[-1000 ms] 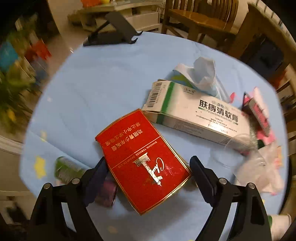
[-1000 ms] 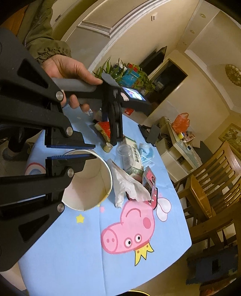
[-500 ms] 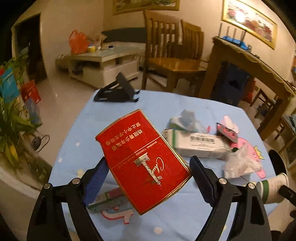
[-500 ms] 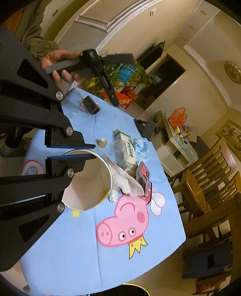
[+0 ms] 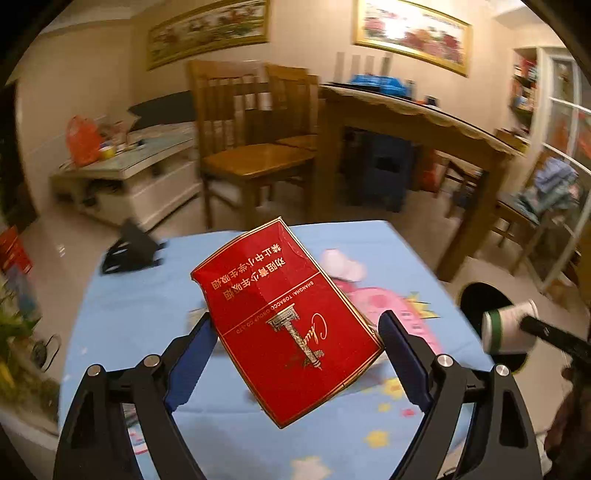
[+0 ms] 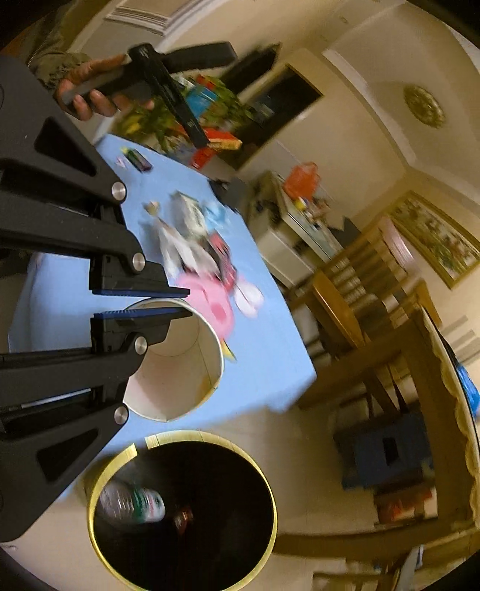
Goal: Collect trash
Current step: 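Carry cup and red box to the bin and open both tools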
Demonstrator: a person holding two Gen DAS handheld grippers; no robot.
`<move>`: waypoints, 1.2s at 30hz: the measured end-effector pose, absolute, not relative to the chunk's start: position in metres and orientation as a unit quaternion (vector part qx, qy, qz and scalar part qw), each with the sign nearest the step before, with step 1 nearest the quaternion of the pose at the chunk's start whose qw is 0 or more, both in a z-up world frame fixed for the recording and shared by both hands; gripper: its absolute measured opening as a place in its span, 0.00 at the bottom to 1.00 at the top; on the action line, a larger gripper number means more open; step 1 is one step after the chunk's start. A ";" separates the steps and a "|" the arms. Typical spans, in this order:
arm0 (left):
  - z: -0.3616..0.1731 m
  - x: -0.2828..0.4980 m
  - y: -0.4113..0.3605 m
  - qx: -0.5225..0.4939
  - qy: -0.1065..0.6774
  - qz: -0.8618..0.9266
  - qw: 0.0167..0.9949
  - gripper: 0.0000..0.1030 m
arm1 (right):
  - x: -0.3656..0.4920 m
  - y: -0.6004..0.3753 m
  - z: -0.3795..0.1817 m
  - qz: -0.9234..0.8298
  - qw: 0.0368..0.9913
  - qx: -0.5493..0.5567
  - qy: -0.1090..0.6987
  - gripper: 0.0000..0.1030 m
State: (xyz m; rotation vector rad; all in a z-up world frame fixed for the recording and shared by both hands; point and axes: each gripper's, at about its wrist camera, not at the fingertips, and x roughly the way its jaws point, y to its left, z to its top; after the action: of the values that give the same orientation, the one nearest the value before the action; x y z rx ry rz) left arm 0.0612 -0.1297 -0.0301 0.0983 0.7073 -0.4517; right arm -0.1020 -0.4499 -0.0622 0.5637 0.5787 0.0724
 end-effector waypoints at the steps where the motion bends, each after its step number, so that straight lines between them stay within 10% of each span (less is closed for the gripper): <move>1: -0.032 0.060 -0.139 0.054 0.342 -0.226 0.911 0.83 | -0.105 -0.458 -0.061 0.026 0.921 0.273 0.277 0.07; 7: -0.040 0.045 -0.212 0.095 0.340 -0.290 0.890 0.83 | -0.113 -0.514 -0.076 -0.058 0.917 0.269 0.288 0.10; 9: -0.044 0.040 -0.234 0.110 0.339 -0.307 0.882 0.83 | -0.119 -0.532 -0.086 -0.077 0.911 0.284 0.287 0.42; 12: -0.049 0.034 -0.269 0.131 0.340 -0.332 0.870 0.83 | -0.129 -0.546 -0.093 -0.096 0.911 0.287 0.278 0.63; 23: -0.067 0.014 -0.386 0.187 0.330 -0.407 0.831 0.83 | -0.188 -0.603 -0.089 -0.152 0.903 0.330 0.228 0.95; 36: -0.073 0.002 -0.439 0.212 0.317 -0.438 0.814 0.89 | -0.269 -0.625 -0.093 -0.207 0.887 0.356 0.208 0.95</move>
State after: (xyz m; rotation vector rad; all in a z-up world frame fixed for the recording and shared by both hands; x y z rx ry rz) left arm 0.0016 -0.4388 -0.0728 0.4527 0.6768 -0.9348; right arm -0.2690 -0.6255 -0.0935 0.7401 0.4318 -0.4313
